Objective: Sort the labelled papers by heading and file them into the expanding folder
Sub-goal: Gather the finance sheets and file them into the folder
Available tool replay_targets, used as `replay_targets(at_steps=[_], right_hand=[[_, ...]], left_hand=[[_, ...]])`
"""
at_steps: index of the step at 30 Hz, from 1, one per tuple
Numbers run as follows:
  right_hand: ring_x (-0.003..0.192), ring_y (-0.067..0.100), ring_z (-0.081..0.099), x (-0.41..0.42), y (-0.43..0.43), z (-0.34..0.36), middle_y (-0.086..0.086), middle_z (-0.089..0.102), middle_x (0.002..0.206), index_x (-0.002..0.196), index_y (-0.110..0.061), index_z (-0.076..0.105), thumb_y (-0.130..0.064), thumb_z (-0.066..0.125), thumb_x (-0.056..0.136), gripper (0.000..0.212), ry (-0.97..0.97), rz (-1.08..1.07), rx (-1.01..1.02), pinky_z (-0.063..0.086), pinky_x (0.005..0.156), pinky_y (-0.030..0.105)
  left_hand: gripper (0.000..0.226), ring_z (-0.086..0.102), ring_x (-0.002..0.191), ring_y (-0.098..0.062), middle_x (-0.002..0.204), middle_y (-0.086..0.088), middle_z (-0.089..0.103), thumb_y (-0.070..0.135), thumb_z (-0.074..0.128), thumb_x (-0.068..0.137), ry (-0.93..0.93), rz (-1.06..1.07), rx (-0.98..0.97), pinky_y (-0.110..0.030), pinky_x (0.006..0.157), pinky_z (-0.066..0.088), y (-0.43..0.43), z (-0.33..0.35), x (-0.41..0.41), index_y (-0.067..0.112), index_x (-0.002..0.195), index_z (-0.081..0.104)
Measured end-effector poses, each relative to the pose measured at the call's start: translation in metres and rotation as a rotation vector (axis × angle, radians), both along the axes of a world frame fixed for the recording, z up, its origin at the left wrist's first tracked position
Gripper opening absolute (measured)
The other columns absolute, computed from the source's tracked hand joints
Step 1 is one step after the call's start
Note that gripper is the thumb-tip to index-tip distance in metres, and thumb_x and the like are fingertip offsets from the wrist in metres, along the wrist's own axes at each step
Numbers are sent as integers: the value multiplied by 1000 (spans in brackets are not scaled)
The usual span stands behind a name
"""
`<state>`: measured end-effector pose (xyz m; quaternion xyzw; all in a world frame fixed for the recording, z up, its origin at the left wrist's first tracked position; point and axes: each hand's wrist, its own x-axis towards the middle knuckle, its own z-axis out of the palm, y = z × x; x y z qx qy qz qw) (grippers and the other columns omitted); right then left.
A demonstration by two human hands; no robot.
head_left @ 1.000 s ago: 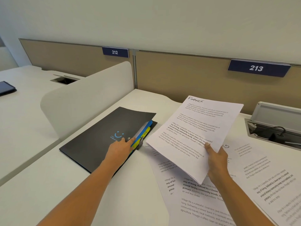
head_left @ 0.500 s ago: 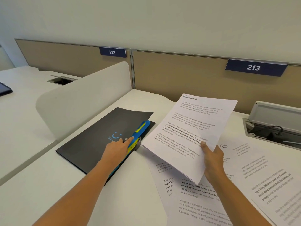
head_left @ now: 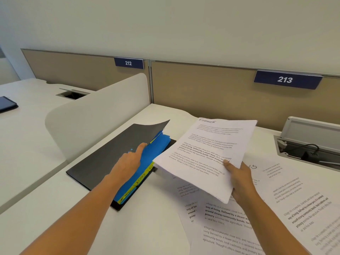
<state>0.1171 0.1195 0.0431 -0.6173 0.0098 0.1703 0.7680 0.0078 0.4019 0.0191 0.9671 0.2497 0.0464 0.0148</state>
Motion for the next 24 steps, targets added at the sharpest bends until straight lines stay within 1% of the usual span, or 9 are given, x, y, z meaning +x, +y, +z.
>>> replay_targets(at_steps=[5, 8, 10, 12, 14, 16, 19, 22, 24], right_hand=[[88, 29, 66, -12, 8, 12, 7, 69, 97, 107, -12, 58, -5, 52, 93, 17, 11, 224, -101, 55, 77, 41], [79, 23, 68, -22, 15, 18, 5, 70, 93, 102, -14, 60, -4, 52, 93, 15, -22, 339, -155, 58, 61, 30], [76, 21, 68, -27, 20, 20, 5, 70, 91, 104, -12, 60, -4, 52, 93, 16, -30, 386, -178, 58, 56, 27], [77, 22, 68, -31, 26, 20, 5, 69, 92, 109, -10, 58, -3, 52, 93, 19, -25, 417, -213, 58, 59, 29], [76, 22, 67, -34, 33, 20, 6, 68, 91, 111, -8, 57, -3, 51, 93, 20, -11, 431, -236, 58, 61, 30], [77, 23, 66, -37, 41, 21, 8, 67, 93, 110, -7, 57, -1, 51, 92, 20, -4, 435, -246, 56, 63, 31], [85, 29, 65, -39, 56, 22, 11, 66, 100, 107, -10, 57, 2, 47, 91, 22, -15, 408, -253, 55, 73, 37], [97, 33, 63, -42, 77, 18, 12, 66, 107, 93, -14, 58, 2, 43, 88, 22, -48, 335, -284, 54, 87, 47], [96, 31, 62, -47, 92, 16, 9, 64, 107, 96, -12, 59, 0, 41, 89, 23, -77, 276, -320, 54, 87, 44]], left_hand=[[61, 27, 47, -12, 55, 0, 34, -2, 35, 93, -59, 20, -91, -24, 46, 23, 8, 17, 2, 15, 148, 16], [53, 42, 55, -19, 60, -1, 41, 2, 32, 95, -58, -8, -138, -30, 53, 37, 9, 25, 2, 18, 145, 28], [47, 48, 59, -20, 65, -2, 47, 4, 31, 96, -53, -41, -172, -33, 55, 45, 8, 30, 0, 18, 140, 37], [43, 49, 57, -17, 68, -1, 50, 5, 32, 96, -48, -65, -190, -30, 54, 47, 7, 36, -2, 16, 137, 40], [45, 44, 51, -12, 62, 4, 45, 4, 33, 96, -49, -71, -189, -22, 49, 39, 9, 42, -2, 15, 139, 39], [48, 41, 50, -11, 59, 5, 41, 4, 34, 96, -48, -76, -160, -18, 46, 35, 10, 46, -2, 14, 142, 35], [50, 45, 57, -16, 61, 3, 42, 2, 33, 95, -8, -85, -135, -22, 51, 36, 11, 52, -3, 13, 143, 33], [52, 47, 65, -20, 62, 2, 41, 0, 32, 94, 30, -113, -103, -24, 52, 34, 9, 57, -3, 12, 144, 31], [51, 47, 67, -19, 63, 3, 43, 0, 34, 94, 53, -141, -89, -23, 52, 35, 7, 60, -2, 10, 144, 31]])
